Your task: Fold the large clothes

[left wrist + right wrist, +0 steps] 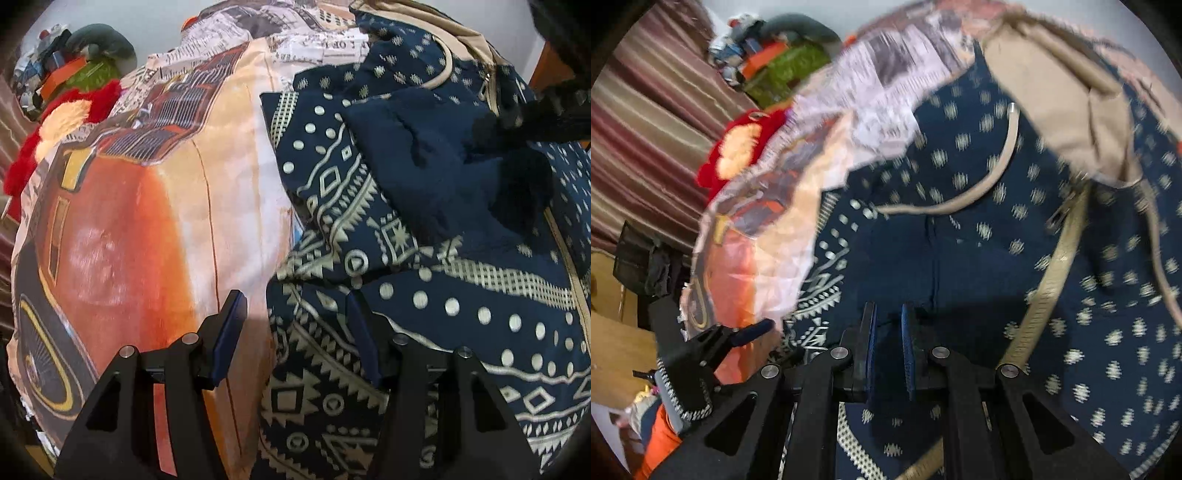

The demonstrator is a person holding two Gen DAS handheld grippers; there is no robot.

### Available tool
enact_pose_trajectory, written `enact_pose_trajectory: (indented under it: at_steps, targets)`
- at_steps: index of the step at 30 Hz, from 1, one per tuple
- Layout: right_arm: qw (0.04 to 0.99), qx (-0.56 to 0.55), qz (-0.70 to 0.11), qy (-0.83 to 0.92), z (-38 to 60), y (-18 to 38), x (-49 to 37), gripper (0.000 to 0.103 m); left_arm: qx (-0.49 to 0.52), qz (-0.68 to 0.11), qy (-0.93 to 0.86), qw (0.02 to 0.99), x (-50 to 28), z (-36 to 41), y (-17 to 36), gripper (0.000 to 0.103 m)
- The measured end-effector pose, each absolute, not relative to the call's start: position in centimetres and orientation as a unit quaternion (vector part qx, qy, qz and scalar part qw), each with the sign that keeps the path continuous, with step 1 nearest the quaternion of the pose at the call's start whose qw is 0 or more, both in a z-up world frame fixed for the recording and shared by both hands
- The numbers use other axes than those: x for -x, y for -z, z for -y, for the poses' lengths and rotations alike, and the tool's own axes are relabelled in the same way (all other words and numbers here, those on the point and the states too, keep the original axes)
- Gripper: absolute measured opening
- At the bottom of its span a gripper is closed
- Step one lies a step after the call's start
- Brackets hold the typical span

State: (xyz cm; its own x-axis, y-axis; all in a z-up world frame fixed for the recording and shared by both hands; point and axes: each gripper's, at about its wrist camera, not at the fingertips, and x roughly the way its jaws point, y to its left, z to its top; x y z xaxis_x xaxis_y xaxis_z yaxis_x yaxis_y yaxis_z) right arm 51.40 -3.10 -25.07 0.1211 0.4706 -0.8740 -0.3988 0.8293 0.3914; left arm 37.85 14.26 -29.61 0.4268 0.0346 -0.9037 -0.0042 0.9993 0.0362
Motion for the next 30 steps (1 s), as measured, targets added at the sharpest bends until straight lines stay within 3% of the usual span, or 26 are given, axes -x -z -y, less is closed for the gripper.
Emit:
enact_pose_trajectory:
  at_steps: [3,4,5,7,14,18,22,26,30]
  targets:
    - [0.746,-0.038,-0.604,-0.276,3.2,26.1,-51.8,0.009,-0.007,-0.520,-0.015,0.854,-38.5,-14.2,29.7,0.056]
    - [0.747,-0.044,-0.604,-0.275,3.2,26.1,-51.8,0.009,-0.008,-0.516,-0.017,0.857,-38.8,-14.1,29.7,0.051]
    - [0.746,-0.048,-0.605,-0.274,3.2,26.1,-51.9,0.009,-0.010,-0.508,-0.020,0.861,-39.0,-14.0,29.7,0.045]
    - [0.748,-0.047,-0.604,-0.271,3.1,26.0,-51.9,0.009,-0.011,-0.507,-0.029,0.861,-39.6,-14.0,29.9,0.015]
    - [0.758,-0.032,-0.594,-0.268,2.5,25.5,-51.6,0.009,0.046,-0.495,-0.053,0.866,-39.4,-17.2,29.1,0.012]
    - [0.772,-0.038,-0.575,-0.268,3.5,23.9,-51.0,0.009,-0.002,-0.523,-0.037,0.852,-38.9,-16.1,28.9,0.018]
    - [0.793,-0.044,-0.544,-0.269,5.7,21.4,-50.0,0.009,-0.049,-0.535,-0.025,0.843,-37.3,-14.9,27.4,0.050]
    - [0.831,-0.030,-0.489,-0.262,8.2,18.0,-48.4,0.009,-0.038,-0.508,0.000,0.861,-37.0,-13.8,24.4,0.053]
    - [0.878,0.010,-0.413,-0.243,10.5,14.4,-46.0,0.009,-0.009,-0.476,0.024,0.879,-39.4,-11.8,21.6,0.064]
